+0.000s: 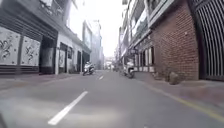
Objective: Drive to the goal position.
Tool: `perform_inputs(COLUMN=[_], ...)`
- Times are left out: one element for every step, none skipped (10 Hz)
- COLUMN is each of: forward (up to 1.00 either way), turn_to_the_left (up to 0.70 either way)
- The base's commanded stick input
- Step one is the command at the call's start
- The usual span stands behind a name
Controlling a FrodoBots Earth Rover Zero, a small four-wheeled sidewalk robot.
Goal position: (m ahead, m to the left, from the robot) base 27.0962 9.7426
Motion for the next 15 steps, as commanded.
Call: perform_inputs(forward=[1.00,1.00,1.00,1.00,1.00,1.00,1.00,1.00,1.00,1.00,1.00,1.00,1.00,1.00,1.00], turn_to_the_left=[0.00,0.00,0.00,0.00,0.00,0.00,0.00,0.00,0.00,0.00,0.00,0.00,0.00,0.00,0.00])
